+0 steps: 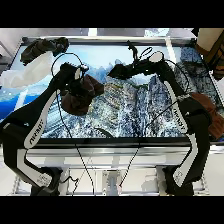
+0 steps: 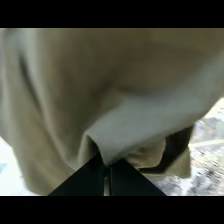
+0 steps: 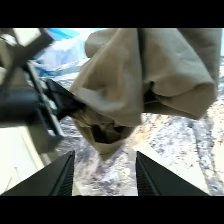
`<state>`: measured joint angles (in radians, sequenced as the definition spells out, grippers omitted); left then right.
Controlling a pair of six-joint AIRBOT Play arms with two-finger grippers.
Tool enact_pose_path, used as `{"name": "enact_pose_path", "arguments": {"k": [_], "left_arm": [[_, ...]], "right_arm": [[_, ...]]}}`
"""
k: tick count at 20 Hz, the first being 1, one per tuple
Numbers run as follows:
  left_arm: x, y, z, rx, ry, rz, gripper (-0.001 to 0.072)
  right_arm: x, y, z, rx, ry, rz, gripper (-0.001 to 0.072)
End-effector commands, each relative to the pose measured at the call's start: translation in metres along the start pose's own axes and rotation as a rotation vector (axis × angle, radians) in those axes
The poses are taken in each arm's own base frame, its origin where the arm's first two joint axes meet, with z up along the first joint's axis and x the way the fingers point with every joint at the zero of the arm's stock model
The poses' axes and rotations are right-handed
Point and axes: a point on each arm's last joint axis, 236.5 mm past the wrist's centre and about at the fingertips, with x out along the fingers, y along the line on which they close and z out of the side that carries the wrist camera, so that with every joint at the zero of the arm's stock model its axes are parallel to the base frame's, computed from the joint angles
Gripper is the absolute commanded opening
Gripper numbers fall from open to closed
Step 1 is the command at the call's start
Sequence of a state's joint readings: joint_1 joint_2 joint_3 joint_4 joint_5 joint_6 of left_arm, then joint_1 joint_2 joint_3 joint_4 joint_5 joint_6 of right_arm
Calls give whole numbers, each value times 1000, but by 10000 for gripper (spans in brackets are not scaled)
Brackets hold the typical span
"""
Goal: Fold the shirts.
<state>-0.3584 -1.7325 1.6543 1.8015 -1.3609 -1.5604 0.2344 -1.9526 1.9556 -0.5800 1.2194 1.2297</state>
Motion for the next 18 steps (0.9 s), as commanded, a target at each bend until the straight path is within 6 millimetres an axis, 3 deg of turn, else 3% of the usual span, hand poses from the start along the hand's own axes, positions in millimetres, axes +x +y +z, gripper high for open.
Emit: {"name": "enact_pose_path", "arguments": {"k": [1, 4, 7, 10, 12, 16, 18], "left_arm": [[-16, 25, 15, -23, -53, 58, 12], [-40, 54, 27, -56, -103, 95, 13], [-53, 89, 16, -94, -72, 113, 12], [-49, 111, -16, -87, 45, 111, 12], [-47, 130, -27, -130, 65, 116, 12], [-41, 170, -28, -213, 15, 138, 13], [-40, 181, -17, -229, -46, 148, 13]], "right_arm": [[-1, -22, -3, -8, 11, -92, 440], [-4, -42, -6, -11, 25, -180, 441], [-4, -47, -2, -18, 11, -199, 441], [-5, -49, 8, -23, -31, -210, 441], [-5, -50, 10, -24, -41, -213, 441], [-6, -52, 9, -26, -38, -219, 440], [-6, -53, 9, -29, -35, -225, 441]]}}
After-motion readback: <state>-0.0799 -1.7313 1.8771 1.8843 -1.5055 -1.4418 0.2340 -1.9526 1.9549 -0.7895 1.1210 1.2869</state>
